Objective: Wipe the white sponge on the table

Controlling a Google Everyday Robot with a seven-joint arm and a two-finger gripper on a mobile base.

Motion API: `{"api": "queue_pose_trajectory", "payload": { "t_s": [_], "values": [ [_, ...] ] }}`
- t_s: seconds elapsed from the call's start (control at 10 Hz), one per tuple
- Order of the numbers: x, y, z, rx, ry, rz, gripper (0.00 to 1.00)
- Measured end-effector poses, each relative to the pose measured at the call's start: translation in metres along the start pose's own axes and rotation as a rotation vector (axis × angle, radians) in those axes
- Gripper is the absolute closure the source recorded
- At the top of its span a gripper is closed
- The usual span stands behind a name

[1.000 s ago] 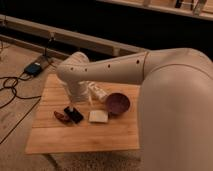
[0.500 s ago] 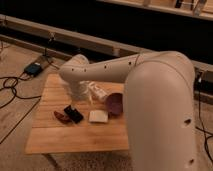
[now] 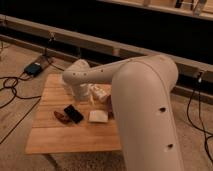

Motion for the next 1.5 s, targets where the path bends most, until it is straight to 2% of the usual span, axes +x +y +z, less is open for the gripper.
{"api": "queue_pose_trajectory", "payload": {
  "t_s": [0.5, 1.0, 1.5],
  "values": [
    [0.001, -0.009, 0.04, 0.026, 0.033, 0.017, 0.35],
    [0.004, -0.026, 0.053, 0.02, 0.052, 0.065, 0.35],
    [0.006, -0.041, 0.062, 0.049, 0.062, 0.09, 0.35]
  ]
}}
